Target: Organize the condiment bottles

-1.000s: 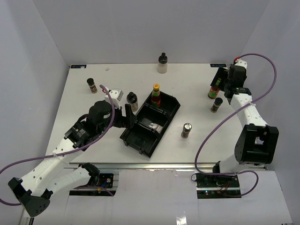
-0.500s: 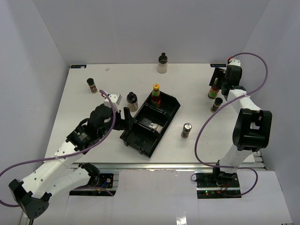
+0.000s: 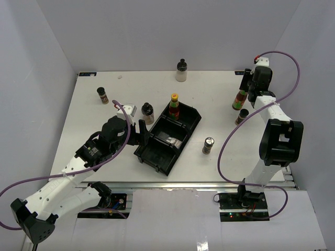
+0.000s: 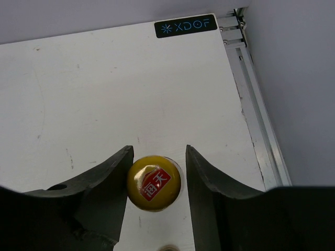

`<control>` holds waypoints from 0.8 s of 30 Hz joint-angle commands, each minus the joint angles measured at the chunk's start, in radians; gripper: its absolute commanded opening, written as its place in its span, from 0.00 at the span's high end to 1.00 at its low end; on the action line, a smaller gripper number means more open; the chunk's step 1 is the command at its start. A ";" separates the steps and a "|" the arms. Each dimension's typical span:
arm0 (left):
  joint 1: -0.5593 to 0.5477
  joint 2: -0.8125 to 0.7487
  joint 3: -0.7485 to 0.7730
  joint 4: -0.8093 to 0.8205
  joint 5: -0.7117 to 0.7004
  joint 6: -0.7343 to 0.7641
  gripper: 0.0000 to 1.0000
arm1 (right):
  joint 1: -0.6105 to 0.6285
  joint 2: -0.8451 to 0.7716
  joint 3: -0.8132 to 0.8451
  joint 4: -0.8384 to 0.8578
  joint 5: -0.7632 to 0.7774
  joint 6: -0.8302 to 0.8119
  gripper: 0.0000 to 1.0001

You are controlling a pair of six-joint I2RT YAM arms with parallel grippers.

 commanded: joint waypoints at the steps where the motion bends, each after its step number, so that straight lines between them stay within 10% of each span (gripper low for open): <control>1: 0.000 -0.001 -0.003 0.013 -0.030 0.009 0.07 | -0.004 0.005 0.044 0.016 -0.005 -0.021 0.64; 6: 0.000 -0.004 -0.006 0.010 -0.038 0.007 0.07 | -0.002 -0.001 0.060 -0.012 0.004 -0.021 0.92; 24: 0.000 -0.010 -0.013 0.009 -0.055 0.000 0.07 | 0.072 -0.097 0.053 -0.073 -0.078 -0.073 0.92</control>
